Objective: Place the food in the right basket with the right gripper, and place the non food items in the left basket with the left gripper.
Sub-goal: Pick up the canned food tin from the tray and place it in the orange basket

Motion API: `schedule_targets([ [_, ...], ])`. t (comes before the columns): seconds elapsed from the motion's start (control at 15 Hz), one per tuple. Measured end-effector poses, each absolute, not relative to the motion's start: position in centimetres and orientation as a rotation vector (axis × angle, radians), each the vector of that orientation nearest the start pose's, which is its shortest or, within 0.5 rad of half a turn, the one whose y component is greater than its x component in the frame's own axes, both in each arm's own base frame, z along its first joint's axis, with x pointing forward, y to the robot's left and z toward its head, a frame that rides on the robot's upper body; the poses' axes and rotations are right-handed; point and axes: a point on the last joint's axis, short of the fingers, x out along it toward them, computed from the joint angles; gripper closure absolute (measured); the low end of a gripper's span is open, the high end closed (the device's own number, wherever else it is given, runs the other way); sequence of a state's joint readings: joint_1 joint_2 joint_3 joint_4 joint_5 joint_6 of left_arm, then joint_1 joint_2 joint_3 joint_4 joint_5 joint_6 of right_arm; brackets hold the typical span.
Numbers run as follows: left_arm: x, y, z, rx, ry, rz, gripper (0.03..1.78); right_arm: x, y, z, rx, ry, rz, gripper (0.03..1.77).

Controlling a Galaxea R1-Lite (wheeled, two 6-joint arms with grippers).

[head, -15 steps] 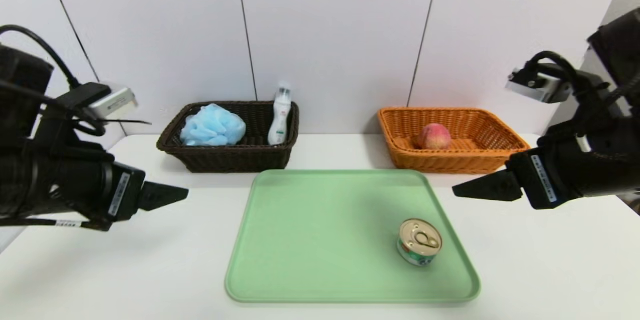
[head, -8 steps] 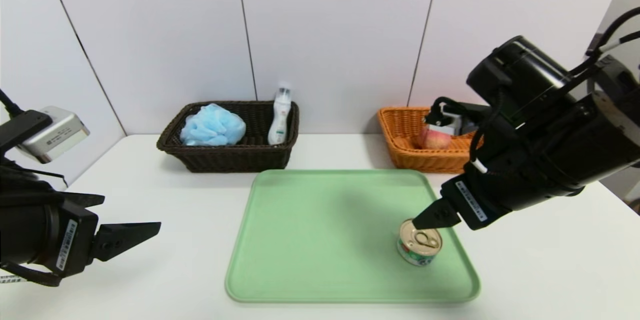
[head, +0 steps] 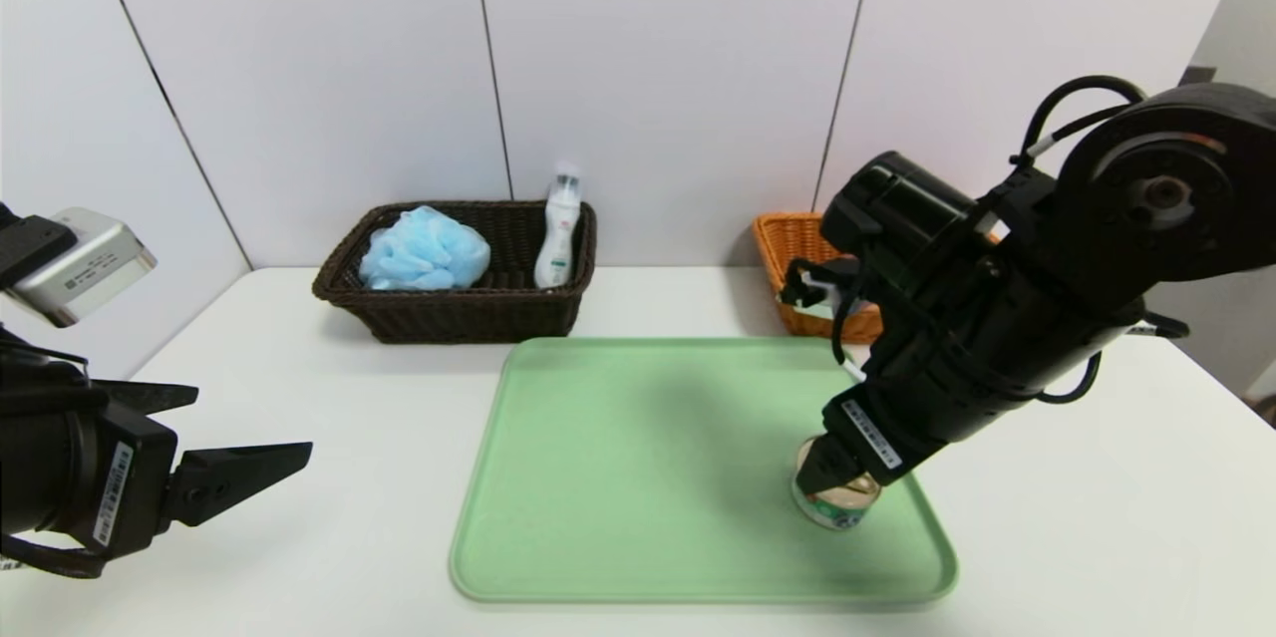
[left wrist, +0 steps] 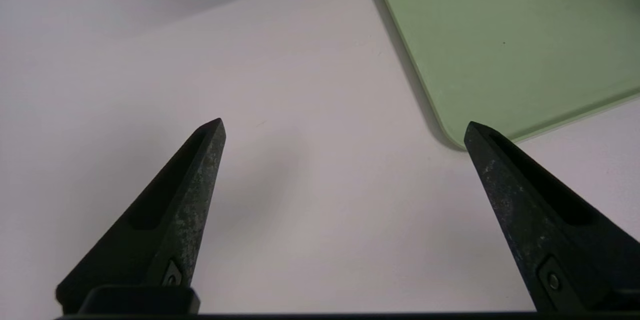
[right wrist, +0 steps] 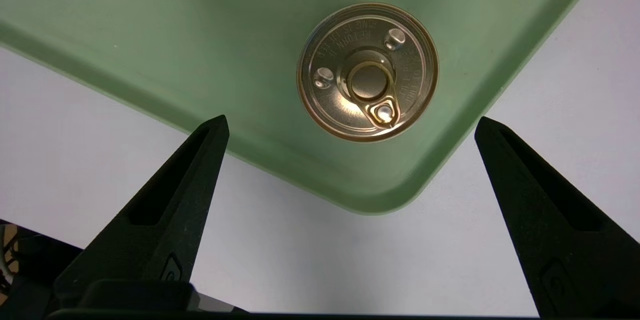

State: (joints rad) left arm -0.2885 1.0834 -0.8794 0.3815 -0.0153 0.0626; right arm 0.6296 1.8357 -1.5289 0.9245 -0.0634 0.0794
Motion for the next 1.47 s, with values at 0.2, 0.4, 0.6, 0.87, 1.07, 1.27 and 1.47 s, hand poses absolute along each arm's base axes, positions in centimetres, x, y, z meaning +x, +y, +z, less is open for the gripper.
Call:
schedule_targets([
  [0.2, 12.6, -3.8, 24.7, 0.140, 0.573, -0.313, 0.12, 25.4, 18.4, 19.8, -0.372, 1.223, 0.436, 0.10],
  [0.4, 12.6, -3.8, 24.5, 0.140, 0.578, -0.313, 0.12, 26.1, 18.8, 18.7, -0.383, 1.253, 0.429, 0.10],
  [0.6, 12.6, -3.8, 24.4, 0.140, 0.586, -0.311, 0.12, 26.6, 18.9, 17.9, -0.387, 1.275, 0.420, 0.10],
  [0.87, 12.7, -3.8, 24.3, 0.140, 0.589, -0.311, 0.12, 27.0, 19.0, 17.0, -0.392, 1.301, 0.412, 0.10],
  [1.07, 12.7, -3.8, 24.3, 0.140, 0.590, -0.311, 0.12, 27.3, 19.1, 16.4, -0.396, 1.320, 0.408, 0.10],
  [1.27, 12.7, -3.8, 24.3, 0.139, 0.591, -0.310, 0.12, 27.5, 19.1, 16.0, -0.398, 1.333, 0.403, 0.10],
  [1.47, 12.7, -3.8, 24.3, 0.139, 0.591, -0.310, 0.12, 27.5, 19.1, 15.9, -0.399, 1.337, 0.399, 0.18],
])
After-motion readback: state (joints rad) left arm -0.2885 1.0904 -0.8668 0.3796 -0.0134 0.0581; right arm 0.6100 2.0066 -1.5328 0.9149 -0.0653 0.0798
